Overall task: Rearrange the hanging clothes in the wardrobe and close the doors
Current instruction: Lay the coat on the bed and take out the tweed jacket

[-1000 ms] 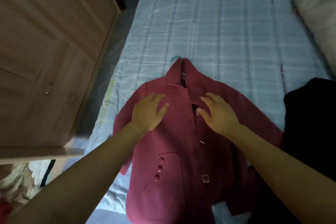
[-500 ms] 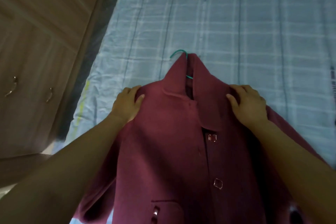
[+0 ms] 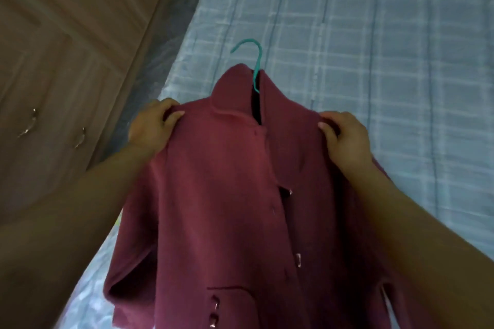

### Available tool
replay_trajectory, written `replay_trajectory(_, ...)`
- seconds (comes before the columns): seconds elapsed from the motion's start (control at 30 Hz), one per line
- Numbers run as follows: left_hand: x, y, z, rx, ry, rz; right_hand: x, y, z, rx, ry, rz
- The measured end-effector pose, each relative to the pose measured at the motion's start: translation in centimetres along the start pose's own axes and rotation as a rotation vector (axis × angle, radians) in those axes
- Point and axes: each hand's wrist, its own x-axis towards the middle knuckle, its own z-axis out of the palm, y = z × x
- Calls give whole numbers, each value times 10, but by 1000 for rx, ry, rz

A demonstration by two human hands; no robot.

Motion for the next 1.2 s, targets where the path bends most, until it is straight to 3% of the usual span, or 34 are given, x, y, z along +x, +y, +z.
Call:
replay_trajectory(0.1,8,-6,18,5,-95,-18,21,4,4,-97,-3,111)
replay_trajectory(0.2,-26,4,36,50,-200,-38,-14,-3,2,-158,-17,148)
replay_trajectory(0.3,-99,21,32,78,-230,97,-99,-28,1,-134,-47,83)
replay_trajectory(0.53,-292,-9,10,53,-394,266,-319,-75,4,-178,-116,249)
replay_trajectory(0.7,-347,-24,11,13,-387,160,-397,-87,17,-246,-16,372)
replay_trajectory(0.9,-384,-4,30,-91,-620,-110,-434,-84,28,-221,69,517)
replay_trajectory(1.03,-402,-7,37,-254,-540,-72,-434,-78,33,-138,66,468)
replay_trajectory(1.2,-419,-27,-6,-237,-315,-14,-440,-103,35,-126,25,404)
